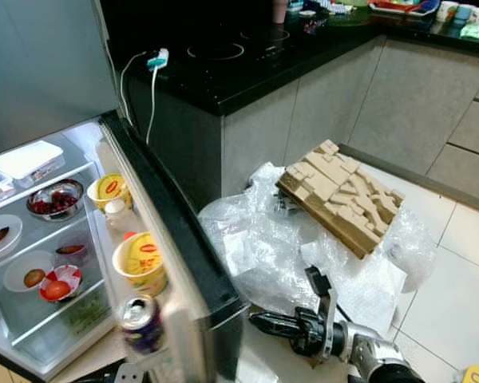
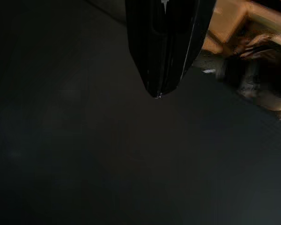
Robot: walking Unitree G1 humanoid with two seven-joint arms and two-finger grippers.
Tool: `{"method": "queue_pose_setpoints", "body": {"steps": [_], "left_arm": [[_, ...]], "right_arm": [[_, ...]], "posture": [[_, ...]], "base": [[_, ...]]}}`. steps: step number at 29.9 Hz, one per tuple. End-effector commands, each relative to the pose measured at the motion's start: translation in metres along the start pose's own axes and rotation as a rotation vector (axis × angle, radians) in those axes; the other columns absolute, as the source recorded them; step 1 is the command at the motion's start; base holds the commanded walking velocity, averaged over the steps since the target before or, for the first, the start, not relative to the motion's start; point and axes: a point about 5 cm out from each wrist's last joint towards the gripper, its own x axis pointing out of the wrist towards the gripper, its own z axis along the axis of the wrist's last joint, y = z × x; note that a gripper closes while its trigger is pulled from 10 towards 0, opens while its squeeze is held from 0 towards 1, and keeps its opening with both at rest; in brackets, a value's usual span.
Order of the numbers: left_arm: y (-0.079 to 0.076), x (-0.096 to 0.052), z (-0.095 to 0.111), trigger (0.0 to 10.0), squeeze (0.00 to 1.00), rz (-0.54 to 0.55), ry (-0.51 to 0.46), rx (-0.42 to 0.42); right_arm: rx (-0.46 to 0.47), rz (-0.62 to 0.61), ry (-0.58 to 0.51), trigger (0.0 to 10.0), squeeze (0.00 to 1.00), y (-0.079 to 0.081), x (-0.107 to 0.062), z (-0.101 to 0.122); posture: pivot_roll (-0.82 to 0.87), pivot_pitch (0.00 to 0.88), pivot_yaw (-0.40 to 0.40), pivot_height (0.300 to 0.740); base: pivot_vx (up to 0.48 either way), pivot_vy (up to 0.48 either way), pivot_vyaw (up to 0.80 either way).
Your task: Restocking fridge
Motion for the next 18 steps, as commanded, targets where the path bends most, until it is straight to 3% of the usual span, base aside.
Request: {"method": "queue_pose_setpoints", "body": {"steps": [1,3,4,6,7,10,15,18], "left_arm": [[-0.004,-0.001,-0.014,10.0,0.0,-0.014,0.059,0.002],[-0.004,-0.001,-0.015,10.0,0.0,-0.013,0.06,0.003],[-0.004,-0.001,-0.015,10.0,0.0,-0.013,0.06,0.003],[-0.004,-0.001,-0.015,10.0,0.0,-0.012,0.061,0.003],[-0.004,-0.001,-0.015,10.0,0.0,-0.012,0.061,0.003],[-0.004,-0.001,-0.016,10.0,0.0,-0.01,0.064,0.002],[-0.004,-0.002,-0.017,10.0,0.0,-0.008,0.065,0.004],[-0.004,-0.002,-0.017,10.0,0.0,-0.006,0.066,0.005]], "right_arm": [[-0.018,-0.171,0.01,10.0,0.0,-0.011,-0.01,-0.005],[-0.024,-0.331,0.016,10.0,0.0,-0.019,-0.019,-0.01],[-0.024,-0.331,0.016,10.0,0.0,-0.019,-0.019,-0.01],[-0.01,-0.487,0.022,10.0,0.0,-0.025,-0.031,-0.014],[-0.01,-0.487,0.022,10.0,0.0,-0.025,-0.031,-0.014],[-0.03,-0.729,0.091,10.0,0.0,-0.033,-0.049,-0.029],[-0.063,-0.931,0.172,10.0,0.0,-0.037,-0.065,-0.045],[-0.035,-0.975,0.166,10.0,0.0,-0.036,-0.071,-0.053]], "posture": [[-0.03,0.0,-0.014,0.739],[-0.03,0.0,-0.014,0.739],[-0.03,0.0,-0.014,0.739],[-0.03,0.0,-0.017,0.739],[-0.03,0.0,-0.017,0.739],[-0.03,0.0,-0.017,0.739],[-0.03,0.0,-0.016,0.739],[-0.03,0.0,-0.013,0.739]], "base": [[0.0,0.0,0.0],[0.0,0.0,0.0],[0.0,0.0,0.0],[0.0,0.0,0.0],[0.0,0.0,0.0],[0.0,0.0,0.0],[0.0,0.0,0.0],[0.0,0.0,0.0]]}}
